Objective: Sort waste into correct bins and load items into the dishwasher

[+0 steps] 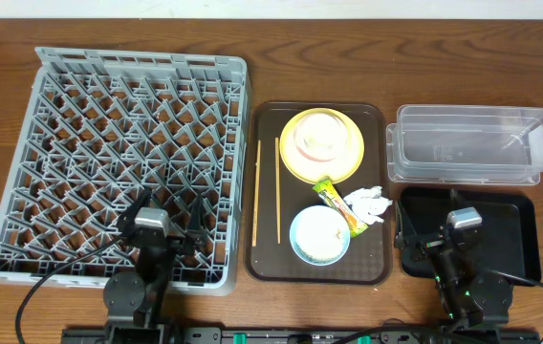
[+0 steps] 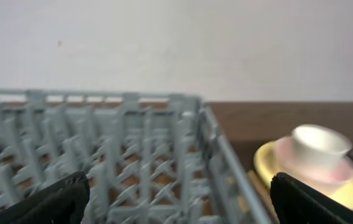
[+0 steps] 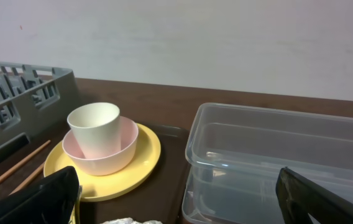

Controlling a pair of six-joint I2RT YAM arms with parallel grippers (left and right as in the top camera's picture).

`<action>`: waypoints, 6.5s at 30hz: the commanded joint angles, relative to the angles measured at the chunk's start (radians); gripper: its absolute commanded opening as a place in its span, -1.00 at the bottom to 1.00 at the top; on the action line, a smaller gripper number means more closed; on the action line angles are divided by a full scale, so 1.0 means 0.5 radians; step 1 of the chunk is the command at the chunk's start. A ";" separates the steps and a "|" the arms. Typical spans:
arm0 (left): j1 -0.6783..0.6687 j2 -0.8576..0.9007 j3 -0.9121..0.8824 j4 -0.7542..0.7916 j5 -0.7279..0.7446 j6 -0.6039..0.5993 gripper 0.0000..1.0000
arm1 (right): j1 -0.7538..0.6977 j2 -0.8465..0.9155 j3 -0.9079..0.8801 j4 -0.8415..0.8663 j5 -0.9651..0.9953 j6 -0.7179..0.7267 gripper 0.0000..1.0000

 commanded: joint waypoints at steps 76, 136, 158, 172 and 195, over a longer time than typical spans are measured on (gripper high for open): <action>-1.332 2.892 2.432 -1.817 -0.542 -1.169 -0.14 | -0.001 -0.011 -0.002 -0.009 -0.002 0.014 0.99; -1.251 3.764 2.020 -0.956 -0.780 -1.228 -0.32 | -0.001 -0.011 -0.002 -0.009 -0.002 0.014 0.99; -1.202 3.231 2.119 -1.009 -0.894 -0.735 -0.85 | -0.001 -0.011 -0.002 -0.009 -0.002 0.014 0.99; -1.115 2.774 2.110 -1.427 -1.310 -0.471 -0.85 | -0.001 -0.011 -0.002 -0.009 -0.002 0.014 0.98; -0.977 3.011 2.109 -1.541 -1.192 -0.463 -0.23 | -0.001 -0.011 -0.002 -0.009 -0.002 0.014 0.99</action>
